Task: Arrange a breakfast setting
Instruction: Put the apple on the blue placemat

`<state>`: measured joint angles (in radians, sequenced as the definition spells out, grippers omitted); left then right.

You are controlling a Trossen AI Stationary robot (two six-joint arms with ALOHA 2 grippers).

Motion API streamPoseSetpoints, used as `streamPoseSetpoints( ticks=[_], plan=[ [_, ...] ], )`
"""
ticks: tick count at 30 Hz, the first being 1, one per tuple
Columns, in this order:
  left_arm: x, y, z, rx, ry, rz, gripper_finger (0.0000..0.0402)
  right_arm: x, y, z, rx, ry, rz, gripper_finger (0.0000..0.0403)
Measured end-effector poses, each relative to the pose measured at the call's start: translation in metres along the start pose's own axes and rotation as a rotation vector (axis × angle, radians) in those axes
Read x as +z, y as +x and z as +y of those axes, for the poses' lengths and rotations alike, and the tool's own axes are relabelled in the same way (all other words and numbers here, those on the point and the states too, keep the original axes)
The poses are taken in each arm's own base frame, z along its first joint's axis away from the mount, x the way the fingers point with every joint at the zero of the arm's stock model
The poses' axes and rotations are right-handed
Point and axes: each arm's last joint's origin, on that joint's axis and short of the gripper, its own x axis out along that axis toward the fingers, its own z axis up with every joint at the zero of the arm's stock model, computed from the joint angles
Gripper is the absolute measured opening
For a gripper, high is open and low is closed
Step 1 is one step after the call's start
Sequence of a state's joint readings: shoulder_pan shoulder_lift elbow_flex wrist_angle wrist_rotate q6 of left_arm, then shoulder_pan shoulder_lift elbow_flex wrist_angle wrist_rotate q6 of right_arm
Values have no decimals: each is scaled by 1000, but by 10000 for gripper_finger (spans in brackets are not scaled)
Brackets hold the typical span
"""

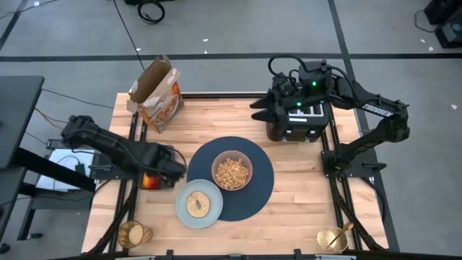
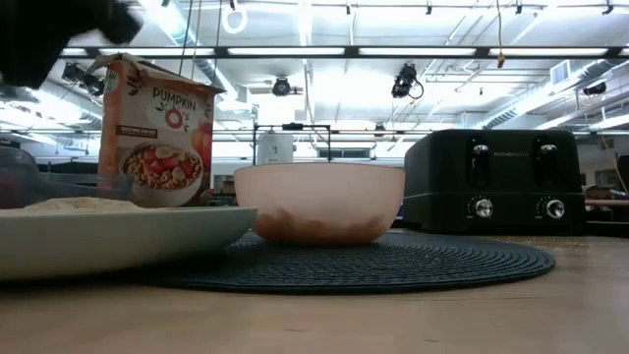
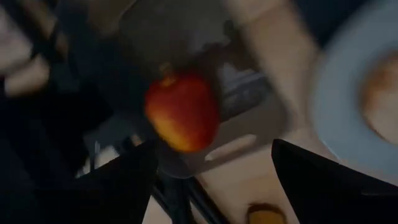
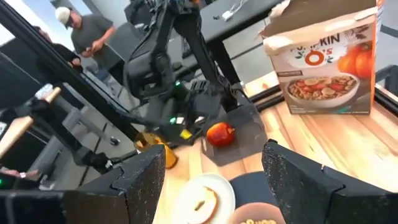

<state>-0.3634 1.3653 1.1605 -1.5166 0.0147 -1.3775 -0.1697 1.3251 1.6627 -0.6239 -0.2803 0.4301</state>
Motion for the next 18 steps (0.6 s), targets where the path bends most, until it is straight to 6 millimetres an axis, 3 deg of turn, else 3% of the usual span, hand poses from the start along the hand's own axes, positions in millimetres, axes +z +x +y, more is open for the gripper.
streamPoseSetpoints(
  ticks=[4, 10, 18],
  plan=[
    [-1, 24, 11, -49, -188, 55, 319, -3, 1, 2, -24, -21, 14, 278],
    [-9, 50, 13, -35, -275, 92, 319, -3, 1, 1, -71, -33, -2, 298],
    [-23, 66, 16, 9, -398, 2, 319, -1, 0, -3, -86, -63, -7, 321]
  ],
)
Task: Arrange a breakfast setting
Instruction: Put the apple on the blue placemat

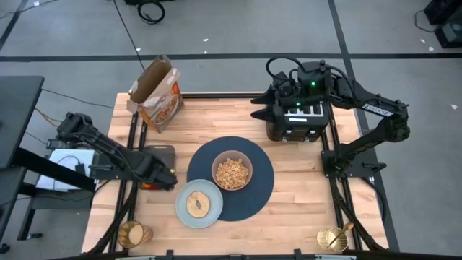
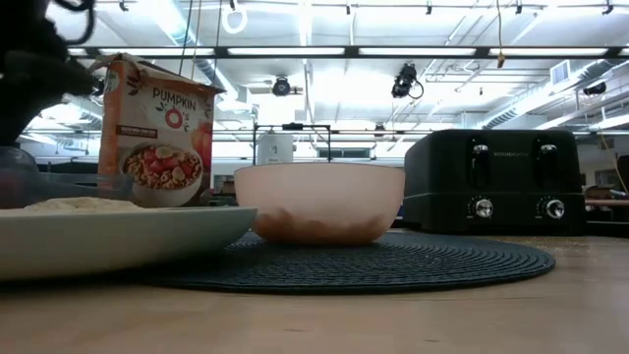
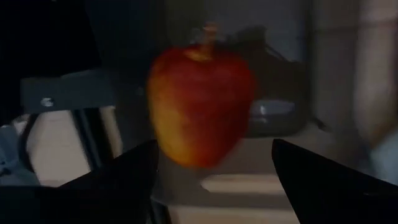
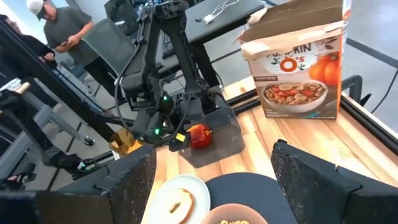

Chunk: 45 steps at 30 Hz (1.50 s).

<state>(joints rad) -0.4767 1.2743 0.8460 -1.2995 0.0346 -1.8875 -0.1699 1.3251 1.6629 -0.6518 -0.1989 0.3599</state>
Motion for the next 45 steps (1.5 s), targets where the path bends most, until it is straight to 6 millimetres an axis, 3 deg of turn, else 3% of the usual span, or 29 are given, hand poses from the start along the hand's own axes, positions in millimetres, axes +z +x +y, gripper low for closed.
streamPoseSetpoints(
  ticks=[4, 10, 19, 28, 37, 45],
  plan=[
    [-5, 15, 9, 48, -40, -19, 319, 1, 0, -2, -7, 5, -3, 325],
    [-8, 32, 7, -35, -61, -34, 319, 1, 0, -2, -4, 6, -2, 325],
    [-5, 41, 8, -62, -50, -93, 319, 1, 0, -2, -4, 10, -2, 325],
    [-7, 21, 0, -130, -13, -123, 319, 1, 0, -2, -4, 10, -2, 325],
    [-7, 18, -2, -121, 40, -85, 315, 1, 0, -2, -4, 7, -2, 325],
    [-7, 17, -1, -117, 15, -88, 240, 1, 0, -2, -4, 7, -2, 325]
  ],
)
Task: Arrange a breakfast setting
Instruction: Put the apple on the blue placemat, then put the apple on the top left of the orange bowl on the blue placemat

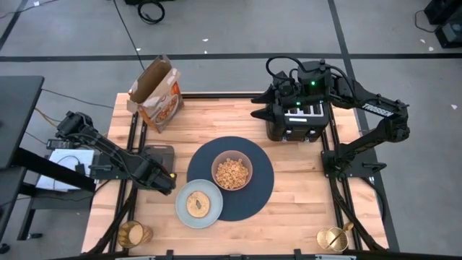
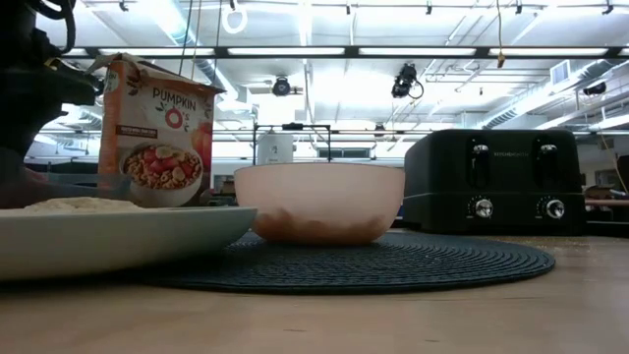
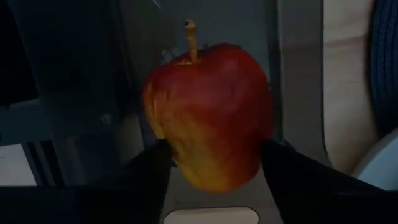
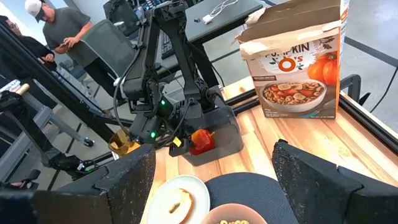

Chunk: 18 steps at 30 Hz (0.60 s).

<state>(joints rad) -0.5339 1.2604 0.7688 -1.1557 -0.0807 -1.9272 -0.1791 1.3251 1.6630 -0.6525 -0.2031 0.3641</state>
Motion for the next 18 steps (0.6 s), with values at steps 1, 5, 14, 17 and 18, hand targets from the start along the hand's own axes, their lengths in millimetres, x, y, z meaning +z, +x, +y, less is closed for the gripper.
streamPoseSetpoints(
  ticks=[1, 5, 14, 17, 18],
  plan=[
    [0, -1, 0, -2, -8, 1, 233, 0, 0, 0, 0, 0, 0, 325],
    [-1, -6, -2, -12, -27, 11, 239, 0, 0, 0, 0, 0, 0, 325],
    [1, -11, 1, 30, -88, -5, 356, 0, 0, 0, 0, 0, 0, 325],
    [1, -11, 0, 25, -94, -8, 378, 0, 0, 0, 0, 0, 0, 325],
    [1, -11, 0, 25, -97, -8, 383, 0, 0, 0, 0, 0, 0, 325]
  ],
)
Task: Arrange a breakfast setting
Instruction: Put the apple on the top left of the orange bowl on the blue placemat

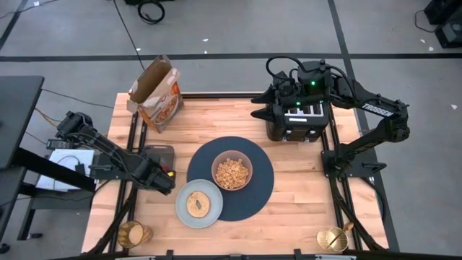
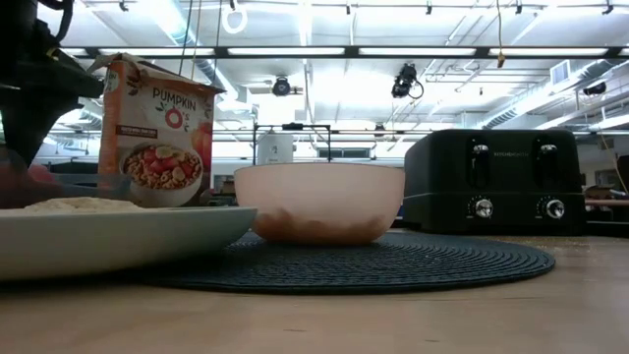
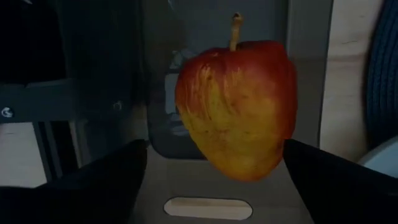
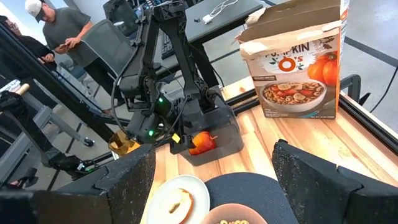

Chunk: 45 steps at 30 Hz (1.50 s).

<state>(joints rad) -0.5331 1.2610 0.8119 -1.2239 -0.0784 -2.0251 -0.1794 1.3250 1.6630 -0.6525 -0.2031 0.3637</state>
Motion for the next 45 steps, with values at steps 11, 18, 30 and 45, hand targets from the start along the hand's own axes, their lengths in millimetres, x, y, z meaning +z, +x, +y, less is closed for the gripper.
streamPoseSetpoints(
  ticks=[11, 18, 30, 45],
  plan=[
    [-1, 30, -2, -117, -73, 30, 392, 0, 0, 0, 7, 1, 4, 325],
    [5, 46, 1, -110, -110, 32, 392, -1, 0, 0, 4, 11, 13, 325],
    [15, 46, -5, -120, -104, 33, 392, -3, 0, -1, -3, 17, 31, 325],
    [37, 56, -11, -43, -58, -39, 392, -3, 0, -1, -3, 16, 31, 325]
  ],
)
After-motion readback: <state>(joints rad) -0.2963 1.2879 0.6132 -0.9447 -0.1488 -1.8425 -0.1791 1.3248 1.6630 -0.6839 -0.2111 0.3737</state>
